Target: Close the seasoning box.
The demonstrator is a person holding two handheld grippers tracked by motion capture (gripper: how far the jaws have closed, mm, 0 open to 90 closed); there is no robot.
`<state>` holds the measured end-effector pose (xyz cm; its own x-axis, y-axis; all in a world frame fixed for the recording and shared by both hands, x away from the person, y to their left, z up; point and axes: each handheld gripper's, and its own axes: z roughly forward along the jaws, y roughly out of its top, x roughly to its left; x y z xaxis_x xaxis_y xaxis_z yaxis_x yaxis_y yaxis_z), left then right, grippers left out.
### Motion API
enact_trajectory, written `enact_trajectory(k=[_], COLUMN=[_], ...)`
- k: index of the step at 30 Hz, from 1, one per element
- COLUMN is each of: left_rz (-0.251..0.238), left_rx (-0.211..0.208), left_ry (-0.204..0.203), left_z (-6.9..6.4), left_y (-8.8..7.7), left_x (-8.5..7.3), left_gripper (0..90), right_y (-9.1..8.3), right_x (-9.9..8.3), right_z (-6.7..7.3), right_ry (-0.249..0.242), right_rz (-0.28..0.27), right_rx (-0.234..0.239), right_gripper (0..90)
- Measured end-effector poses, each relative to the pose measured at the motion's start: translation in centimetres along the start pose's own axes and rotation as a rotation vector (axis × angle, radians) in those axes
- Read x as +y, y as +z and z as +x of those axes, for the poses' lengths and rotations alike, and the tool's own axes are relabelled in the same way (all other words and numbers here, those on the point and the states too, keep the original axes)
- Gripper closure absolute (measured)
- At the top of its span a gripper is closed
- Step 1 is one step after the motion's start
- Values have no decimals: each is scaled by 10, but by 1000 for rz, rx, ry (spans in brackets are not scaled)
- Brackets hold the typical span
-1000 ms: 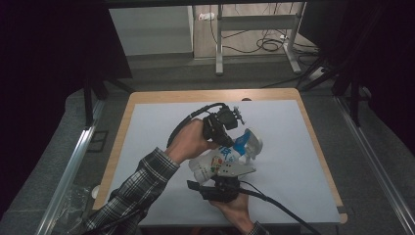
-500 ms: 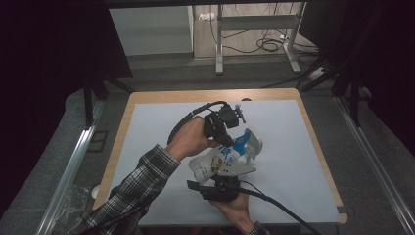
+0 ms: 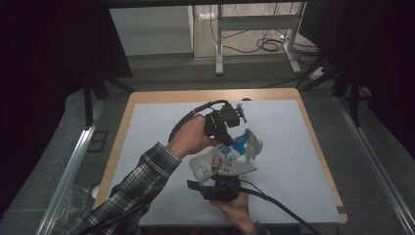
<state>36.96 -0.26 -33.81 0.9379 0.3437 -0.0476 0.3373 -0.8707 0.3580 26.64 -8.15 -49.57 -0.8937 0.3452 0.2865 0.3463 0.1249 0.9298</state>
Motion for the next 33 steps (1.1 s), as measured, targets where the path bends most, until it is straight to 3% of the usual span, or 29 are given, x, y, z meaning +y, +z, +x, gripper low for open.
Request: enact_trajectory(k=[33], left_rz=[31], left_rx=[4], left_ry=[6], left_z=[1], left_y=[0], left_x=[6], left_gripper=[900], right_y=[-3], right_x=[2], right_z=[1], right_ry=[3], right_rz=[-11], right_rx=[11], right_gripper=[521])
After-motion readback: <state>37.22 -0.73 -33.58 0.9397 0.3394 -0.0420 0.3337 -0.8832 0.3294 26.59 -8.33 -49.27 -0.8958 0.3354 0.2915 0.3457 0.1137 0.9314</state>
